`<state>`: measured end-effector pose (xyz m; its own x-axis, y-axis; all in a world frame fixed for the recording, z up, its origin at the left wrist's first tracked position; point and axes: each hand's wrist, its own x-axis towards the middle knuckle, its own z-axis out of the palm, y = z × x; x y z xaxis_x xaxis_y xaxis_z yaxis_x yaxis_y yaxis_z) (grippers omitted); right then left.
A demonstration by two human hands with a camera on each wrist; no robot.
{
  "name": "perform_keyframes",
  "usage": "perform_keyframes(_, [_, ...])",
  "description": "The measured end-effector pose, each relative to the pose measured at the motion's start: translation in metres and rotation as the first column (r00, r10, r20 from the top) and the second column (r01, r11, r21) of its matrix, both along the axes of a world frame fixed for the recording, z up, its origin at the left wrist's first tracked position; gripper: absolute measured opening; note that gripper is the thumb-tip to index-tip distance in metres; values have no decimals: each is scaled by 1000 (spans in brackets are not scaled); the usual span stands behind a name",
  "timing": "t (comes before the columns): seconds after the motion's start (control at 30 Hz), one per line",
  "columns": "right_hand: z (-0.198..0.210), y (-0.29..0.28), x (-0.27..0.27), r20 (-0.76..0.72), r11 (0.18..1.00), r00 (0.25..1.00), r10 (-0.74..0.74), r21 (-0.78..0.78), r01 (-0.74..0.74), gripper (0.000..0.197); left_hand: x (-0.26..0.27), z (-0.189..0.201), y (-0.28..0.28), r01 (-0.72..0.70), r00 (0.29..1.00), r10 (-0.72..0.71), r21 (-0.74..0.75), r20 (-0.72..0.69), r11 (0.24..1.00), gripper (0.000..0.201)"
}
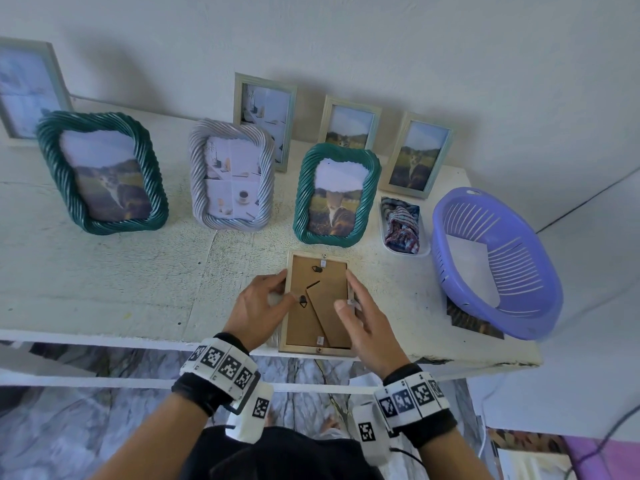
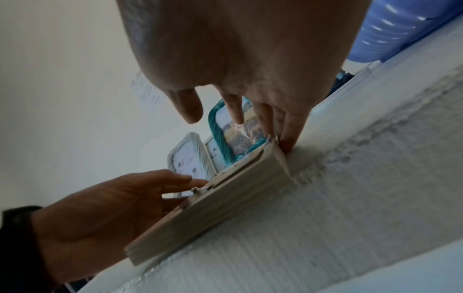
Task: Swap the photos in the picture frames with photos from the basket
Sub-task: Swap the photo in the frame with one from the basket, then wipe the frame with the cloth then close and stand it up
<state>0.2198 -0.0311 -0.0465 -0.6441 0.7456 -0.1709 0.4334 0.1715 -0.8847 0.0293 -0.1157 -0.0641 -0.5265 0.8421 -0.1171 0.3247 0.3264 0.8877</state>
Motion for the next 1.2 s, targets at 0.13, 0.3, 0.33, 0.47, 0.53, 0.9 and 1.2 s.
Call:
perform_keyframes(0.13, [4,5,2,-44,997,998,-32,-70,29,72,-1,11,7,-122,951,116,1,285,993,32])
perform_keyframes(0.3, [21,8,9,-59,996,997,-42,-84,37,64,16,47,15,-226,822,113,137,558,964,18])
perform_keyframes(0.33, [29,9,11,-85,995,995,-57,-88,49,55,21,55,18,-209,797,67,171,600,963,20])
perform_keyframes(0.47, [52,19,26,-95,992,990,-107,-81,100,43,39,66,33,-58,757,-93,208,647,976,29])
perform_keyframes(0.53, [55,26,36,-50,993,992,-114,-43,112,44,44,55,43,-5,812,-87,156,578,988,26])
perform_keyframes(0.9, [44,42,55,-268,868,879,-395,-422,261,31,62,21,44,-55,831,-1,84,556,995,36])
perform_keyframes(1.2, [41,58,15,-39,982,988,-150,107,153,34,33,31,25,-222,845,25,308,535,925,42])
